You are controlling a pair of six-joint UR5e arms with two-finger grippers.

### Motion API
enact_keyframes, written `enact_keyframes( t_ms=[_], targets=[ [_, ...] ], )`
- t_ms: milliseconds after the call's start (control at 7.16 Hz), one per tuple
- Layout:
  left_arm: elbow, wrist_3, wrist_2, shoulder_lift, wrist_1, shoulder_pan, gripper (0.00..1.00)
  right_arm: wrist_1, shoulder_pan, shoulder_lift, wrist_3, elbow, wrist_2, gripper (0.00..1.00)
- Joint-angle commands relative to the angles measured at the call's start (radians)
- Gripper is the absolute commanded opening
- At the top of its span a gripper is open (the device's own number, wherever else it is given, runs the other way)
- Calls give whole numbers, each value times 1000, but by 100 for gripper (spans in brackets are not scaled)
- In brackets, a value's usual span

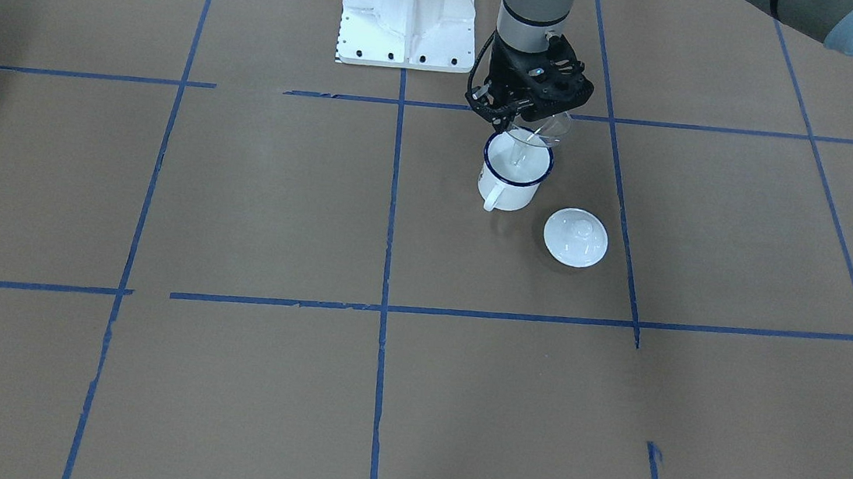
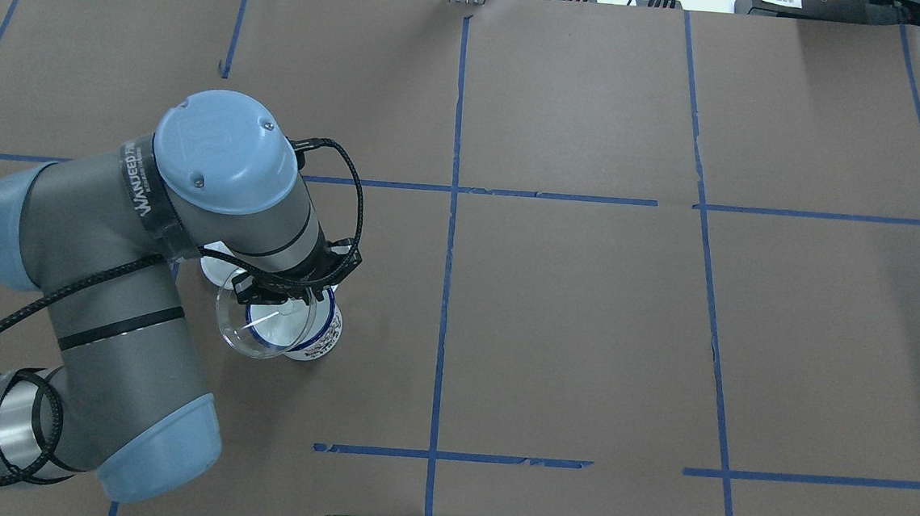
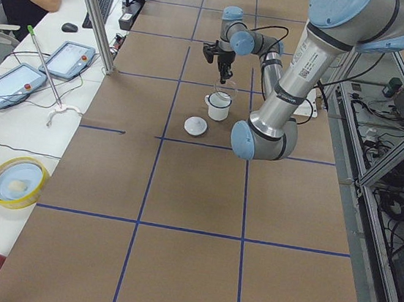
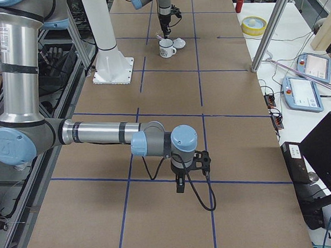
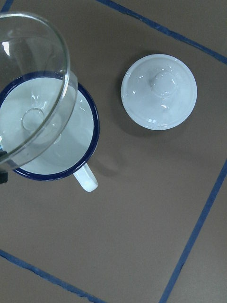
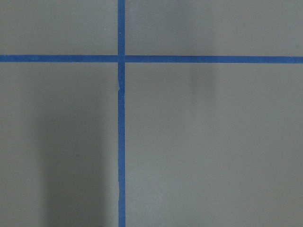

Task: Place funnel on cup
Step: 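Open the left gripper and lift it away from the funnel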

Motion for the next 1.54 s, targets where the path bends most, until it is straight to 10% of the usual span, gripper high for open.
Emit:
enact_keyframes(
  t_ms=[0,978,1397],
  targets=[
    [39,0,6,-5,-16,11,99,0,0,0,0,0,0,100],
    [50,45,86,3,-223,0,100,0,0,0,0,0,0,100],
    [-10,215,-31,4,-248,-162,100,0,0,0,0,0,0,100]
  ],
)
